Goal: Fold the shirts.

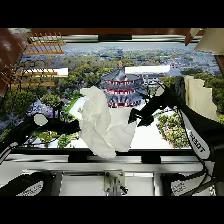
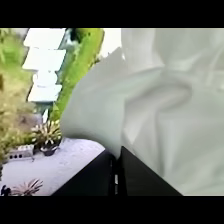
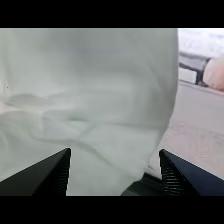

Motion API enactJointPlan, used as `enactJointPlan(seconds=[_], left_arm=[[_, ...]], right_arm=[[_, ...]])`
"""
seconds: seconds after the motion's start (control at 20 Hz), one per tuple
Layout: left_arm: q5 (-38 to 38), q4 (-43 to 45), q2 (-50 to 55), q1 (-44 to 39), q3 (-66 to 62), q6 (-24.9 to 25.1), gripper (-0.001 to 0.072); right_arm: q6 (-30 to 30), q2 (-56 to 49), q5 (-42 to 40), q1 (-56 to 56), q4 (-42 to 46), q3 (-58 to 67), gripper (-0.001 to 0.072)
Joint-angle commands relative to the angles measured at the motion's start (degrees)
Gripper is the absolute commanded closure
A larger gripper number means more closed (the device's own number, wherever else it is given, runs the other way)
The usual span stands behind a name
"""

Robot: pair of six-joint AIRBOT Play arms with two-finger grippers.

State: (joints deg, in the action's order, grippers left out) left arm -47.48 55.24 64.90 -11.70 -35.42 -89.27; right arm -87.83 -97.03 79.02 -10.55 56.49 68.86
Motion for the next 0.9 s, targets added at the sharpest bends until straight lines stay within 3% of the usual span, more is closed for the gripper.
enactJointPlan(seconds=[0.0,0.05,0.1,0.15,0.2,0.35,0.5,0.7,0.85], left_arm=[[0.4,0.1,-2.9,0.0,-1.1,1.9,0.0675],[0.4,0.8,-3.9,0.0,-1.7,1.9,0.0675],[0.4,1.6,-4.7,0.0,-2.6,1.9,0.0676],[0.4,2.7,-5.5,0.0,-3.8,1.9,0.0676],[0.4,4.0,-6.4,0.0,-5.4,1.9,0.0676],[0.0,12.0,-9.6,0.0,-14.2,1.8,0.0676],[-1.4,21.1,-13.2,0.0,-30.8,1.8,0.0676],[-1.4,29.0,-17.1,0.0,-57.0,1.8,0.0676],[-1.4,35.0,-20.1,0.0,-65.6,1.7,0.0676]], right_arm=[[0.0,-2.4,-5.0,-3.1,-0.7,0.0,0.008],[0.0,-2.4,-6.3,-3.7,-0.7,0.0,0.0092],[0.0,-2.4,-7.2,-4.0,-1.2,0.0,0.0302],[-0.6,-2.3,-7.7,-4.0,-1.6,0.0,0.0566],[-0.4,-1.9,-7.7,-3.9,-2.3,0.2,0.0633],[2.5,2.8,-7.4,-2.6,0.7,4.7,0.0633],[7.4,12.7,-9.2,0.6,3.2,15.9,0.0633],[9.6,27.1,-18.2,4.1,5.8,33.4,0.0633],[9.4,35.8,-24.0,4.0,8.4,37.9,0.0633]])
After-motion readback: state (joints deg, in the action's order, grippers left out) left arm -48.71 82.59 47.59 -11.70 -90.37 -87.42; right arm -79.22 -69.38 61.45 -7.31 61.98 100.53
